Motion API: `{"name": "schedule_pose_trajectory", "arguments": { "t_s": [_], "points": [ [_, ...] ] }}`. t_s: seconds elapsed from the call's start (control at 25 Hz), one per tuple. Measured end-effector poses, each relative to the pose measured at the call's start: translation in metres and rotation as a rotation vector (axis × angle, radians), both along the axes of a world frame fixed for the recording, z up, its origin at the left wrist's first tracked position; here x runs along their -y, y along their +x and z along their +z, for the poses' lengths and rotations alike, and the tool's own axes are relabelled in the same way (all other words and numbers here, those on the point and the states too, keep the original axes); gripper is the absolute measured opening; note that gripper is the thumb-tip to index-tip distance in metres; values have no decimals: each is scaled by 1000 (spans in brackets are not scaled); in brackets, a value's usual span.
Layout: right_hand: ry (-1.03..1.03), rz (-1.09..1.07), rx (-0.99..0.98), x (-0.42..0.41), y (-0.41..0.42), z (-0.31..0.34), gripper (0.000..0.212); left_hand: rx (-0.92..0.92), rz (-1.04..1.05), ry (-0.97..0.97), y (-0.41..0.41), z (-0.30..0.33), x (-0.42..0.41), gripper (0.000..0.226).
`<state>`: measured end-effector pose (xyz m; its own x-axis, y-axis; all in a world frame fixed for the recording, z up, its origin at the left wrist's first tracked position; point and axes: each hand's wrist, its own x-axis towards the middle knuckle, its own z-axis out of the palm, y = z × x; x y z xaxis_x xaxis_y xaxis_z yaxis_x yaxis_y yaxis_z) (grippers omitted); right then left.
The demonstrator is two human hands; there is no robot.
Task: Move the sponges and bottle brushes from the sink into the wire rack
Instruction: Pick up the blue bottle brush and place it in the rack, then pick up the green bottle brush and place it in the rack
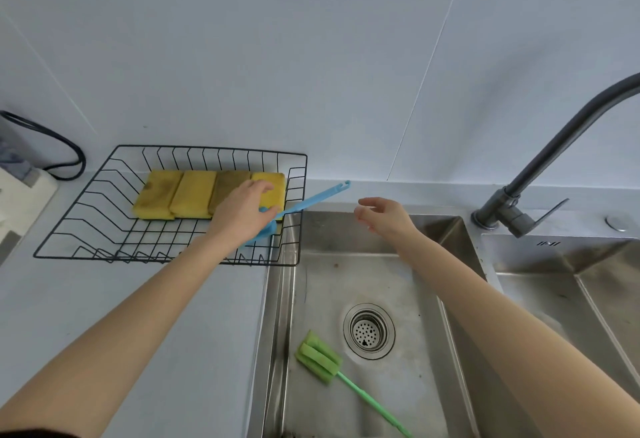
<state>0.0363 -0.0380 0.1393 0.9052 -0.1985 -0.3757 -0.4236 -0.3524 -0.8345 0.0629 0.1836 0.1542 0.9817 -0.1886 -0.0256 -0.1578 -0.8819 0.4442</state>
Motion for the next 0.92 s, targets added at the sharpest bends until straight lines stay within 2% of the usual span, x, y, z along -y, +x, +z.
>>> {"name": "schedule_pose_trajectory", "arguments": {
  "t_s": [0.16, 0.32, 0.48, 0.64, 0.8, 0.92],
  "points": [
    [-121, 38, 17, 14, -21, 4, 42, 60, -50, -65, -11, 17, 27, 35],
    [-193, 66, 13, 31, -44, -4, 42, 112, -127, -26, -29, 23, 57, 29],
    [-233, 103, -52, 44, -70, -27, 41, 88, -223, 5, -49, 11, 85, 30],
    [-228, 122, -162, 51, -91, -57, 42, 4, -370, 98, -65, -15, 107, 34],
    [-219, 143, -262, 52, -110, -88, 41, -203, -491, 261, -76, -48, 118, 41],
    [-239, 206, -349, 49, -123, -117, 42, -312, -526, 308, -81, -75, 117, 45]
  ]
}}
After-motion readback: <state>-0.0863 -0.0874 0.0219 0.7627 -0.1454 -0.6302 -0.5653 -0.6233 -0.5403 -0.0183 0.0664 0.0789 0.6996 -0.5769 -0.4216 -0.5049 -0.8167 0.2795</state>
